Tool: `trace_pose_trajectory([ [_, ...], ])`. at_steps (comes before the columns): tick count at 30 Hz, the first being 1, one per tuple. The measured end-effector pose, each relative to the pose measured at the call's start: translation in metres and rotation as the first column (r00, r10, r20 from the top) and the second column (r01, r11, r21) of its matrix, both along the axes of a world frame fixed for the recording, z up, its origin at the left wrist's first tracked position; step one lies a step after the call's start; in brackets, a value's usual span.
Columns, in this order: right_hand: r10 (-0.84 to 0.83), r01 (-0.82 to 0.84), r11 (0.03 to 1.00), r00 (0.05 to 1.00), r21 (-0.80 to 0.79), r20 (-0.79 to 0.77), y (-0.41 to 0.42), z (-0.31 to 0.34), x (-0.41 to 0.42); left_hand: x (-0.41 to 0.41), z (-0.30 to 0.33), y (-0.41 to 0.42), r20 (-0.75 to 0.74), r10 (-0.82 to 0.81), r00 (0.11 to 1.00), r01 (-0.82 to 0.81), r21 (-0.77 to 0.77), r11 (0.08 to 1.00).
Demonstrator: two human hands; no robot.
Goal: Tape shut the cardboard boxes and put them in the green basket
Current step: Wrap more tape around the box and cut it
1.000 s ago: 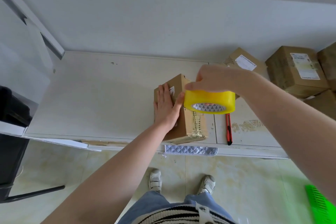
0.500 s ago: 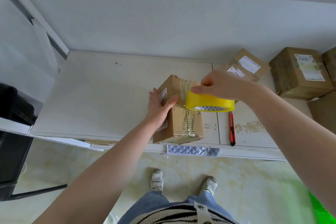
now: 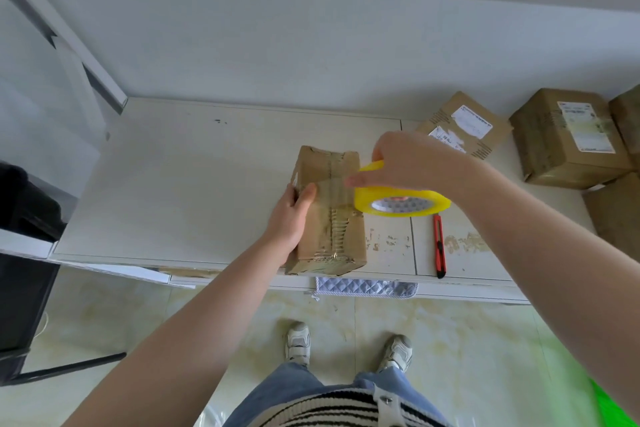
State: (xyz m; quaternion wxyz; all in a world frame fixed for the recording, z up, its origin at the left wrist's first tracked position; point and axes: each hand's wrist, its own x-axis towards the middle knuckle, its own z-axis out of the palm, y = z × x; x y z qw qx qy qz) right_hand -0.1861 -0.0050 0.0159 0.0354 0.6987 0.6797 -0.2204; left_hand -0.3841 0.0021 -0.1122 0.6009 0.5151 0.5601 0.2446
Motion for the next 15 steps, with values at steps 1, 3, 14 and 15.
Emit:
trace_pose_trajectory([
  [1, -0.004, 0.005, 1.000, 0.997, -0.021, 0.072, 0.000, -0.003, 0.002, -0.004, -0.001, 0.001, -0.012, -0.018, 1.000, 0.018, -0.012, 1.000],
  [3, -0.032, 0.043, 0.997, 0.988, -0.072, 0.148, 0.000, -0.016, 0.006, -0.010, -0.005, 0.003, -0.027, -0.036, 0.999, 0.034, -0.048, 0.998],
  [14, -0.213, 0.168, 0.949, 0.966, -0.266, -0.149, -0.001, -0.094, 0.032, -0.012, -0.009, 0.003, -0.095, -0.058, 0.994, 0.053, -0.052, 0.997],
  [15, -0.219, 0.168, 0.947, 0.961, -0.272, -0.167, -0.001, -0.097, 0.032, -0.012, -0.008, 0.003, -0.098, -0.058, 0.993, 0.053, -0.055, 0.997],
])
